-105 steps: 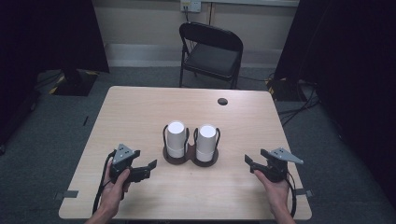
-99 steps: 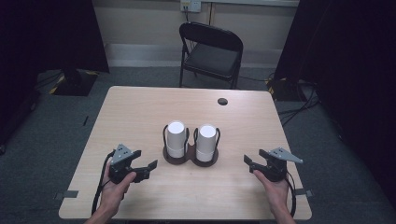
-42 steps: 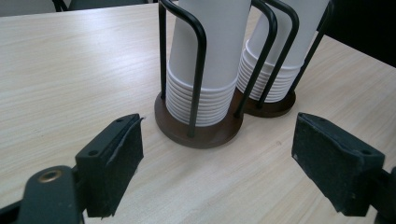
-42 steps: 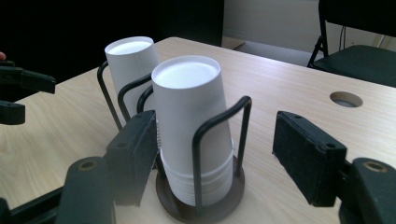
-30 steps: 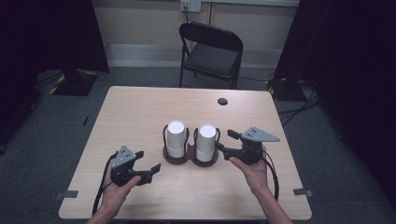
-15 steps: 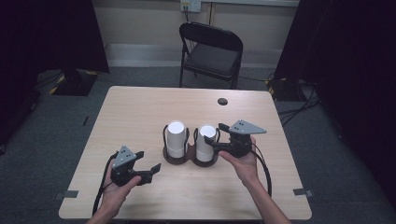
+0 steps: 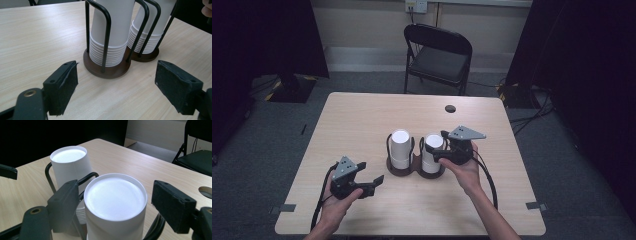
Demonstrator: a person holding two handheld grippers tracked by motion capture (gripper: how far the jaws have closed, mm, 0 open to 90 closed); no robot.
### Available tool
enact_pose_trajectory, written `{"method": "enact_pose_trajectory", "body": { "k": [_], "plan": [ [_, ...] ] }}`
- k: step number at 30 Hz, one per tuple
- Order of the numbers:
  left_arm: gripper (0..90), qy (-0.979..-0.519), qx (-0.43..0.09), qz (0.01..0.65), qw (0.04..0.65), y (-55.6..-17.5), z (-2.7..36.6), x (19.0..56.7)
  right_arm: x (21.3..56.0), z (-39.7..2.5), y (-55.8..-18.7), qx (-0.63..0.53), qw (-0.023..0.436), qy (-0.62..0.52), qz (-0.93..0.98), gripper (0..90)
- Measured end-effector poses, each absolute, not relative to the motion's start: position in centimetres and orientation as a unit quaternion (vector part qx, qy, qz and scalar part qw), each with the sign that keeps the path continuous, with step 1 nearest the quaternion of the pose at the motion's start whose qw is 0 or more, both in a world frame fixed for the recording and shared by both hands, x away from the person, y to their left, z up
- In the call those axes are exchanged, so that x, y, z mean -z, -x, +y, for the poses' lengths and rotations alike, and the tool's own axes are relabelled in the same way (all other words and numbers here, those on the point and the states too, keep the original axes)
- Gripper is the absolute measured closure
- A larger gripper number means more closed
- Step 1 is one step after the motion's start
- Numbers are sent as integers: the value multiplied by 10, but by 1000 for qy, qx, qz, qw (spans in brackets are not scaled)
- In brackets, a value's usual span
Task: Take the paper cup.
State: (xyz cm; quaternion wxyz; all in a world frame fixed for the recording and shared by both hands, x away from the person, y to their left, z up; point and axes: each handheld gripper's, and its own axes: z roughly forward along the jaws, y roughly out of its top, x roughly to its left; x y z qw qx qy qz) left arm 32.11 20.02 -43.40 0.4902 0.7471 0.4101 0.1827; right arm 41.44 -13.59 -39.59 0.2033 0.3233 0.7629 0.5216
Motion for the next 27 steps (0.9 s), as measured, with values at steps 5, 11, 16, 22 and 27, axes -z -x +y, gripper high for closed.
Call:
{"method": "enact_pose_trajectory", "body": {
  "k": [5,11,16,22,27],
  "plan": [
    [186,-747,-183,410,490,-321,200,434,400,-134,-416,-515,201,-325,767,220],
    [188,-747,-184,411,490,-321,200,434,403,-132,-417,-511,201,-320,772,234],
    [188,-747,-184,412,488,-321,200,434,404,-132,-418,-504,200,-318,777,282],
    [191,-747,-182,411,489,-321,200,435,405,-132,-419,-501,200,-315,781,324],
    [192,-748,-182,411,488,-321,199,435,404,-133,-418,-505,200,-314,779,329]
  ]
}}
